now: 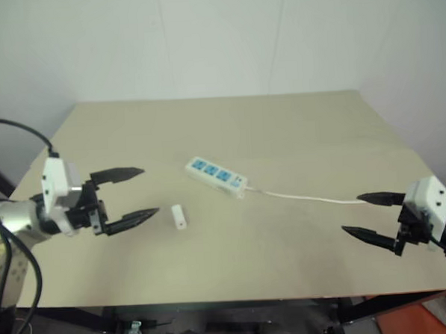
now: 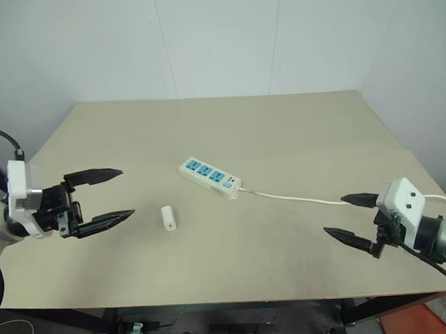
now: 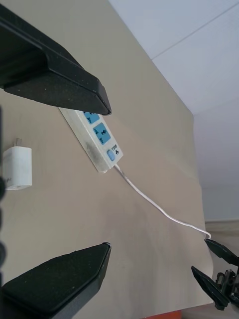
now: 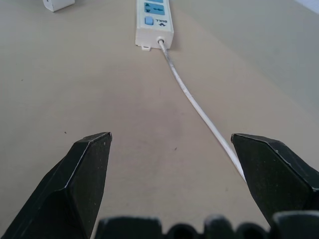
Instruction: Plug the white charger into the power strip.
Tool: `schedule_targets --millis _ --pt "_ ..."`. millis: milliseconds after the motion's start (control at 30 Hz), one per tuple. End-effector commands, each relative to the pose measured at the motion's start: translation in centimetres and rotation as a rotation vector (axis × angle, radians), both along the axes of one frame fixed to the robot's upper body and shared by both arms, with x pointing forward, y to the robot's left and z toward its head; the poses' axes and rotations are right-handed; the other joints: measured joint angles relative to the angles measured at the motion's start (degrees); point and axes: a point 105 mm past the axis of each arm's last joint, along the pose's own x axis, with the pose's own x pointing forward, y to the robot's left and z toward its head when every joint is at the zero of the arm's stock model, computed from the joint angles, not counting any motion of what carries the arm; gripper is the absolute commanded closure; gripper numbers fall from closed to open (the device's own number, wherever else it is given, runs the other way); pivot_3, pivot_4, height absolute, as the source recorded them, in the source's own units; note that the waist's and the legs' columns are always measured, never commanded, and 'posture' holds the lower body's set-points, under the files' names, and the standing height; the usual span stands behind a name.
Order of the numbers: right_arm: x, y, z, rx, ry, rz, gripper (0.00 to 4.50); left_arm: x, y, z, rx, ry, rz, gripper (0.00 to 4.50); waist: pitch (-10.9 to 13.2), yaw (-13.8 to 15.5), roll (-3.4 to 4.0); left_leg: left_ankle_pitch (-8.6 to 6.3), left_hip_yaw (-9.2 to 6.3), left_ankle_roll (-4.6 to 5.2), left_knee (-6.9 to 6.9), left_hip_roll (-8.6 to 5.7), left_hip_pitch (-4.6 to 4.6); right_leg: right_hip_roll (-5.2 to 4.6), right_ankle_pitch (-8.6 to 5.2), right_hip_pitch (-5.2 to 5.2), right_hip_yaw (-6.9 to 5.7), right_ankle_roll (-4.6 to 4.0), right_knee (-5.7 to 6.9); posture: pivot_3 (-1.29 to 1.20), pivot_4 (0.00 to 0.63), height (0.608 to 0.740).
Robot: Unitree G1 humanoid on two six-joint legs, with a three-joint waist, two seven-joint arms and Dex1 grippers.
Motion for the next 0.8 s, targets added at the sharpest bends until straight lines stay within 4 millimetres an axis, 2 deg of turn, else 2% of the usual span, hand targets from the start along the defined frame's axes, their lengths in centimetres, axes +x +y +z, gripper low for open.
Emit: schedule_targets --millis 33,533,700,800 --pt "-0.2 0.4 1.3 -0.014 -0.065 0.019 0.00 -0.2 -0.1 1.0 0.001 -0.045 -0.005 0.04 0.00 -0.02 0.00 0.00 0.00 0.00 0.00 0.00 0.00 0.00 0.00 0.00 0.00 0.00 0.00 0.00 0.150 0.740" --pt "-0.4 0.7 0.8 0.006 -0.070 0.019 0.00 0.1 -0.3 1.3 -0.003 -0.046 -0.041 0.04 0.01 -0.03 -0.02 0.00 0.00 0.00 -0.02 0.00 -0.02 0.00 0.00 -0.01 0.00 0.00 -0.02 0.00 0.150 0.740" --pt "1.5 2.9 0.1 0.064 -0.083 0.069 0.00 0.5 -0.9 0.9 -0.010 -0.035 -0.061 0.04 0.01 -0.30 -0.04 0.00 0.01 0.00 -0.02 0.01 0.02 0.01 0.00 0.00 0.01 0.01 -0.02 0.00 0.150 0.740" --pt "3.6 4.7 -0.7 0.101 -0.102 0.080 0.00 0.8 -1.3 0.7 -0.015 -0.032 -0.071 0.04 0.03 -0.62 -0.08 0.00 0.00 0.00 -0.03 0.01 0.00 0.01 0.00 -0.01 0.01 0.00 -0.03 0.00 0.150 0.740"
